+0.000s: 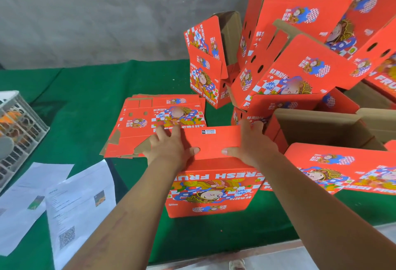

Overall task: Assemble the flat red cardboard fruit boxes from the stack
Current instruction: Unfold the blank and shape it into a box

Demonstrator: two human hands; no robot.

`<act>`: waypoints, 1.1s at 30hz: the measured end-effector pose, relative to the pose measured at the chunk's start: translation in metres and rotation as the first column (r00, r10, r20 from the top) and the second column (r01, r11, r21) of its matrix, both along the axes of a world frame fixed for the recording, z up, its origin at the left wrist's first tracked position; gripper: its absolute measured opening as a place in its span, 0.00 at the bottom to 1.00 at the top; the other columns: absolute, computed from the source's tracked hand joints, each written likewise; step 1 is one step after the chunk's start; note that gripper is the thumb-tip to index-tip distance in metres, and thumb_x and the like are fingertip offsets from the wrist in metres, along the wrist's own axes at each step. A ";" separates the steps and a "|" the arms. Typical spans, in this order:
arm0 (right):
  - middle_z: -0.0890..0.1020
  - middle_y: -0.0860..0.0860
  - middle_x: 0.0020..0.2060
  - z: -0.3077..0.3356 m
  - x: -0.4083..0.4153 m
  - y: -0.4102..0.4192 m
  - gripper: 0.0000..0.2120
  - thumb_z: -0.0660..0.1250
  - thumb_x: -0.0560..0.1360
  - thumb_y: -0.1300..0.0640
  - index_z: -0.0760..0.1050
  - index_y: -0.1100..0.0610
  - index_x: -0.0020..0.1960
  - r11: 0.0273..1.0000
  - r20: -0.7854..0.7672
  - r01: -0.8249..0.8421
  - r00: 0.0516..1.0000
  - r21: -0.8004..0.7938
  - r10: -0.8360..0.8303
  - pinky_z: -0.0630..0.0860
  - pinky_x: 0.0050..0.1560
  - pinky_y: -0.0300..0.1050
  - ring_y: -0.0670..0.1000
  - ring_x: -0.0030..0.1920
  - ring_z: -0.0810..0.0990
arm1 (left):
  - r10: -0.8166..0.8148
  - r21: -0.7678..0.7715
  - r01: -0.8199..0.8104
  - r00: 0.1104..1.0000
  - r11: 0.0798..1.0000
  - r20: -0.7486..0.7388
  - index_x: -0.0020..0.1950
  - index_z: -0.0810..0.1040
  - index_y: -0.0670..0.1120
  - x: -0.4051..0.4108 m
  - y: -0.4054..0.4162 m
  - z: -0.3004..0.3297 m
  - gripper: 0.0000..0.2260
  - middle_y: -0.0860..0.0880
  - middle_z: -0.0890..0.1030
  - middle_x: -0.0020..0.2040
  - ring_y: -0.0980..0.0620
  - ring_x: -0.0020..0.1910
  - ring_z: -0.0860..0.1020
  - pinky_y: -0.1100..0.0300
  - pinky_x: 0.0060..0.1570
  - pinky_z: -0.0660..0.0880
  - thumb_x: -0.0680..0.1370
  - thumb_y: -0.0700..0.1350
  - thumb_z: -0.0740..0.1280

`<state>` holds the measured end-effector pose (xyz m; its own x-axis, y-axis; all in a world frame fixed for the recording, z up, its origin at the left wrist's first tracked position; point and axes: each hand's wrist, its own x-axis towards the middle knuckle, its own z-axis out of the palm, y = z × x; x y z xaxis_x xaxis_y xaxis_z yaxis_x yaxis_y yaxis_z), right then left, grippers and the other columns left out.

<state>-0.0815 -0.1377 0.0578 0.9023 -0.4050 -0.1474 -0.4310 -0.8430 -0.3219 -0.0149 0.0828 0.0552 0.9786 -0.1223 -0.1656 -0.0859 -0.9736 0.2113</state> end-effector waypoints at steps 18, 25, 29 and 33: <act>0.65 0.49 0.62 0.018 -0.017 -0.013 0.30 0.67 0.72 0.29 0.71 0.39 0.71 0.781 0.219 0.142 0.916 0.609 -0.337 0.67 0.63 0.46 0.50 0.58 0.75 | 0.219 -0.841 -0.176 0.973 0.512 -0.070 0.45 0.78 0.51 -0.009 0.025 0.013 0.17 0.56 0.81 0.39 0.44 0.52 0.80 0.48 0.61 0.74 0.81 0.63 0.64; 0.89 0.49 0.50 0.033 -0.034 -0.020 0.16 0.68 0.75 0.44 0.84 0.44 0.61 0.577 0.151 0.069 0.934 0.814 -0.324 0.82 0.59 0.55 0.55 0.54 0.87 | 0.375 -0.985 -0.117 0.914 -0.124 -0.155 0.76 0.69 0.52 -0.032 0.038 0.011 0.26 0.48 0.82 0.62 0.58 0.51 0.82 0.64 0.53 0.76 0.80 0.33 0.66; 0.87 0.39 0.54 0.026 -0.046 -0.015 0.15 0.69 0.81 0.52 0.81 0.30 0.56 0.610 0.286 -0.077 0.924 0.789 -0.254 0.81 0.55 0.45 0.44 0.54 0.86 | -0.029 -0.847 -0.517 0.855 -0.120 -0.518 0.79 0.67 0.46 -0.029 0.056 0.007 0.29 0.40 0.83 0.65 0.47 0.47 0.85 0.55 0.41 0.80 0.78 0.44 0.70; 0.85 0.40 0.59 0.027 -0.053 -0.017 0.24 0.70 0.81 0.62 0.75 0.34 0.65 0.553 0.367 -0.212 0.911 0.806 -0.186 0.83 0.48 0.36 0.43 0.57 0.85 | -0.038 -0.918 -0.396 0.917 0.008 -0.396 0.69 0.78 0.52 -0.044 0.056 -0.016 0.22 0.46 0.87 0.57 0.45 0.52 0.87 0.47 0.48 0.83 0.76 0.54 0.76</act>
<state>-0.1341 -0.1550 0.0848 0.9604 -0.2715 -0.0634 -0.1003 -0.1243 -0.9872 -0.0592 0.1391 0.0392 0.9398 -0.2037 -0.2743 0.3152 0.2066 0.9263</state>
